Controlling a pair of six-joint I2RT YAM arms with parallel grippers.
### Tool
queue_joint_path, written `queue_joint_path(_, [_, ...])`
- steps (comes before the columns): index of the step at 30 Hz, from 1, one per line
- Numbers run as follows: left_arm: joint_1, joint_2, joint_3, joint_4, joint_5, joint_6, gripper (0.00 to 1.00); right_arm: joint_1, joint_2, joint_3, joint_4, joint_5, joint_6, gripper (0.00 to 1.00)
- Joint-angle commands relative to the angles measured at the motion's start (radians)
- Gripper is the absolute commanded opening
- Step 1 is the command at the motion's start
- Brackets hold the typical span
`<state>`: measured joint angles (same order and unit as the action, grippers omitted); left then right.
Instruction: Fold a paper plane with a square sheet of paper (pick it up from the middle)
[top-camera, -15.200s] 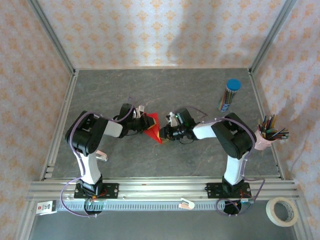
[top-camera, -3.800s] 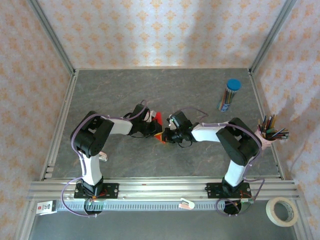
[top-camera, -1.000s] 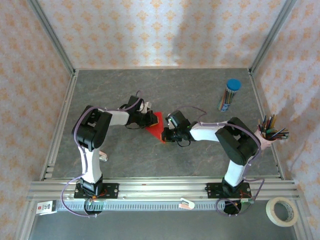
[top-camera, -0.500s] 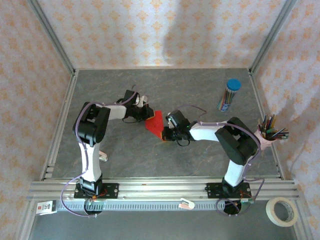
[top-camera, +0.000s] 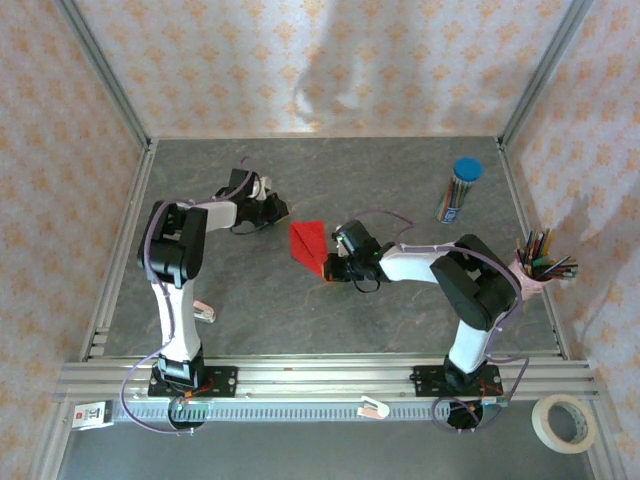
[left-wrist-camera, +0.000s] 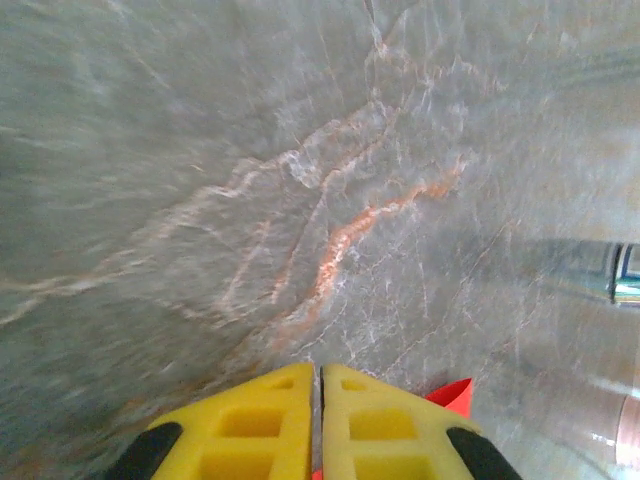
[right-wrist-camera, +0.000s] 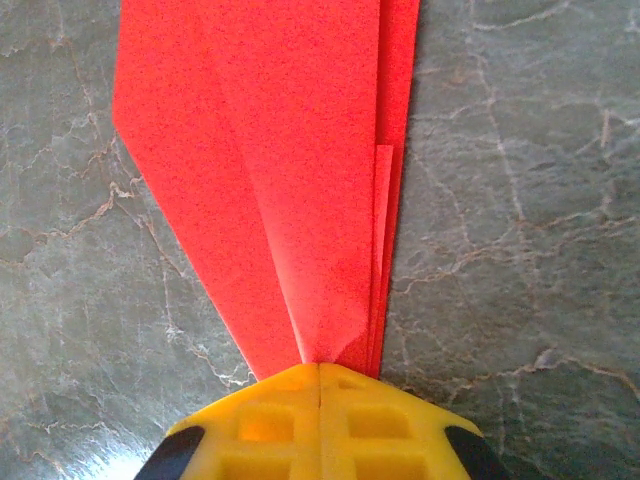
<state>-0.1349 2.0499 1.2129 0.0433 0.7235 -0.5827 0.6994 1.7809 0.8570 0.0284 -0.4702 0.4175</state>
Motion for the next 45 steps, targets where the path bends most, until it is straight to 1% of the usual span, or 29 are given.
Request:
queue_joint_path(1, [-0.009,-0.173,-0.081,0.059,-0.040,-0.044,0.10,-0.018,0.072,-0.071,-0.272,0.130,-0.019,0.03])
queue_joint_path(4, [-0.044,-0.257,-0.166,0.071,-0.049,-0.060,0.10,-0.018,0.072,-0.070,-0.273,0.124,-0.020,0.03])
queue_joint_path(7, [-0.109,-0.284,-0.220,0.074,-0.039,-0.073,0.10,-0.018,0.068,-0.066,-0.273,0.121,-0.018,0.03])
queue_joint_path(11, [-0.192,-0.253,-0.245,0.096,-0.020,-0.102,0.11,-0.018,0.052,-0.052,-0.255,0.093,-0.022,0.03])
queue_joint_path(13, [-0.210,-0.228,-0.251,0.113,-0.020,-0.115,0.10,-0.021,0.041,-0.041,-0.237,0.076,-0.019,0.04])
queue_joint_path(16, [-0.222,-0.191,-0.262,0.151,0.018,-0.142,0.10,-0.033,0.026,-0.026,-0.204,0.046,-0.007,0.04])
queue_joint_path(18, [-0.238,-0.171,-0.255,0.147,0.044,-0.139,0.10,-0.035,0.030,-0.017,-0.198,0.032,0.001,0.04])
queue_joint_path(21, [-0.260,-0.160,-0.249,0.117,0.042,-0.112,0.10,-0.035,0.044,-0.013,-0.196,0.017,0.001,0.04])
queue_joint_path(25, [-0.264,-0.146,-0.241,0.070,0.017,-0.090,0.10,-0.035,0.049,-0.016,-0.210,0.029,-0.007,0.04])
queue_joint_path(26, [-0.264,-0.114,-0.236,0.054,-0.004,-0.088,0.10,-0.035,0.050,-0.018,-0.213,0.029,-0.008,0.04])
queue_joint_path(28, [-0.263,-0.098,-0.223,0.024,-0.030,-0.086,0.10,-0.035,0.047,-0.019,-0.215,0.031,-0.009,0.04])
queue_joint_path(36, [-0.262,-0.060,-0.168,-0.103,-0.145,-0.064,0.09,-0.037,0.039,-0.042,-0.230,0.038,-0.012,0.04])
queue_joint_path(40, [-0.264,-0.050,-0.162,-0.117,-0.144,-0.062,0.09,-0.036,0.015,-0.062,-0.244,0.033,-0.029,0.04])
queue_joint_path(43, [-0.263,-0.042,-0.176,-0.102,-0.123,-0.068,0.07,-0.038,-0.032,-0.058,-0.196,-0.006,-0.032,0.04])
queue_joint_path(45, [-0.265,-0.042,-0.185,-0.095,-0.115,-0.068,0.07,-0.040,-0.054,-0.023,-0.156,-0.040,-0.030,0.05])
